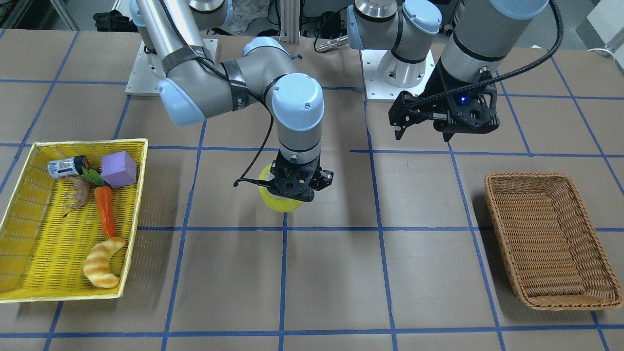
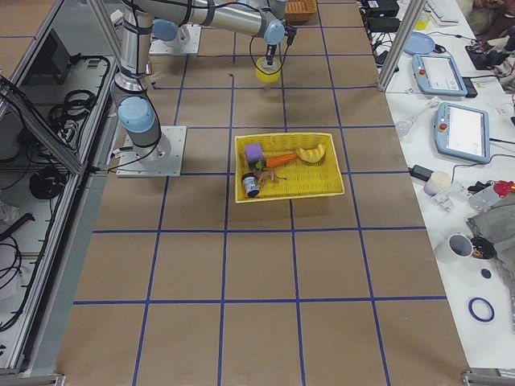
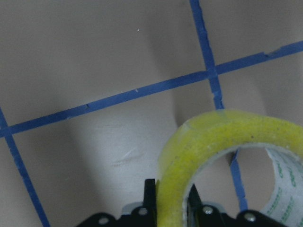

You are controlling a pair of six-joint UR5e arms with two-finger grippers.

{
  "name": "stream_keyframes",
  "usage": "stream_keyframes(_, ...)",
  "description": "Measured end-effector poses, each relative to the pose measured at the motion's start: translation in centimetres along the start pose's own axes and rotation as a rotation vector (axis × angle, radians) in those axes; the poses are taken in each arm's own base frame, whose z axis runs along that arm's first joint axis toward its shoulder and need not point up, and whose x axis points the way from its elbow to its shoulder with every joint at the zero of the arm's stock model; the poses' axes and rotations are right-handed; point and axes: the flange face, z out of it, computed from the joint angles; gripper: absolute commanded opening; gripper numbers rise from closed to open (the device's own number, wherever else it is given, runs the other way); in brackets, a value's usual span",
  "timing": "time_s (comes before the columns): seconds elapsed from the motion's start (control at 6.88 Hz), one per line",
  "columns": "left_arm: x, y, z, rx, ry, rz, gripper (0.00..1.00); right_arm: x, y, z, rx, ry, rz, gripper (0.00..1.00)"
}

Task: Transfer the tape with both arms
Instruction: 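Carry the tape roll with the right gripper to the table center and release, then move the left gripper toward the tape roll while the right gripper withdraws to the tray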

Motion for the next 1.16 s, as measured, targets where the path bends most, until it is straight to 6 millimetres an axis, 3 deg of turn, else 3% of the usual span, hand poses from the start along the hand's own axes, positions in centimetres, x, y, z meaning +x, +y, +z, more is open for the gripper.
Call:
stream_keyframes(0.15,0.0,0.0,0.0,-0.001,0.000,0.001,1.00,-1.1,1.0,1.8,-0.016,0.002,-0.007,0.44)
stream_keyframes(0.29,0.0,0.0,0.1,-0.001,0.000,0.002,1.00,-1.8,1.7,3.0,-0.022,0.002,-0.011,0.58)
stream_keyframes(0.44,0.0,0.0,0.1,-0.002,0.000,0.002,1.00,-2.2,2.0,3.2,-0.020,-0.003,-0.003,0.89)
stream_keyframes(0.73,0.0,0.0,0.2,-0.004,0.002,0.016,1.00,-2.3,1.7,0.8,0.016,-0.029,0.008,0.96)
stream_keyframes(0.87,0.1,0.0,0.3,-0.005,0.006,0.022,1.00,-1.3,0.3,-1.4,0.043,-0.047,0.027,1.00)
stream_keyframes(1.02,0.5,0.2,0.7,-0.013,0.012,0.024,1.00,1.3,-2.6,-4.1,0.066,-0.063,0.070,1.00)
stream_keyframes(1.16,1.1,0.4,1.7,-0.024,0.027,0.029,1.00,5.4,-6.0,-7.1,0.074,-0.062,0.093,1.00)
